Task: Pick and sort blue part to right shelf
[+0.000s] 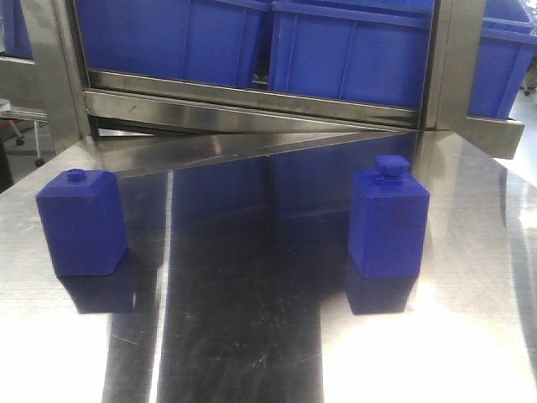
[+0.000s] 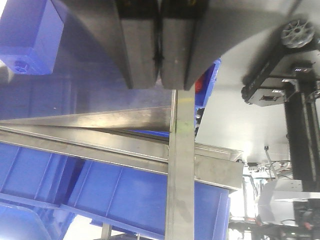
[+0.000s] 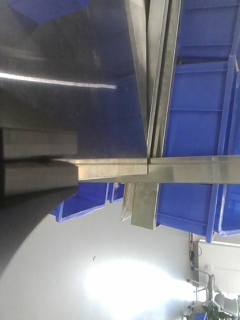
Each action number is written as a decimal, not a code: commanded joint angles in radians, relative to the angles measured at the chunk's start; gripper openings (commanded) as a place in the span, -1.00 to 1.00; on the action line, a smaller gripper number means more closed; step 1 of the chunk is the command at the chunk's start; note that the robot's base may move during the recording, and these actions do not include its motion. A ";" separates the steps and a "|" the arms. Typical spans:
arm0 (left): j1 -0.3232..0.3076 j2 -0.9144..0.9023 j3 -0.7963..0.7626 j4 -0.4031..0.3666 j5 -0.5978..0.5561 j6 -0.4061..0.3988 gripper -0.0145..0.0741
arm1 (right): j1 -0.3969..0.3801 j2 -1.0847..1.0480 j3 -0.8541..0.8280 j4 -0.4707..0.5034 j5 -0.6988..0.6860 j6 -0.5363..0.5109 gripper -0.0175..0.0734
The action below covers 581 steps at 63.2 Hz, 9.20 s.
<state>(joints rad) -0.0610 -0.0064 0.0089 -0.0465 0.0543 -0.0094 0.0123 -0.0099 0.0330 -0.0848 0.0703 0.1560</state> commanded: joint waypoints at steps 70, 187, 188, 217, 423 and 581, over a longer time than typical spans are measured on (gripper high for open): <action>-0.005 -0.019 0.021 -0.006 -0.086 -0.003 -0.37 | -0.006 0.337 -0.390 0.001 0.220 -0.006 -0.50; -0.005 -0.019 0.021 -0.006 -0.086 -0.003 -0.37 | 0.568 1.611 -1.439 0.031 1.053 0.392 0.73; -0.005 -0.019 0.021 -0.006 -0.086 -0.003 -0.37 | 0.569 1.614 -1.439 0.031 1.054 0.392 0.73; -0.005 -0.019 0.021 -0.006 -0.086 -0.003 -0.37 | 0.563 1.678 -1.345 0.031 0.936 0.392 0.73; -0.005 -0.019 0.021 -0.006 -0.094 -0.003 -0.37 | 0.117 0.275 -0.451 0.070 0.113 -0.114 0.41; -0.434 1.562 -1.355 0.062 1.018 -0.517 0.63 | 0.117 0.275 -0.451 0.070 0.115 -0.114 0.41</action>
<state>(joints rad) -0.4854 1.5899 -1.3135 0.0188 1.0750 -0.5030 0.1371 0.2586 -0.3870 -0.0154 0.2709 0.0501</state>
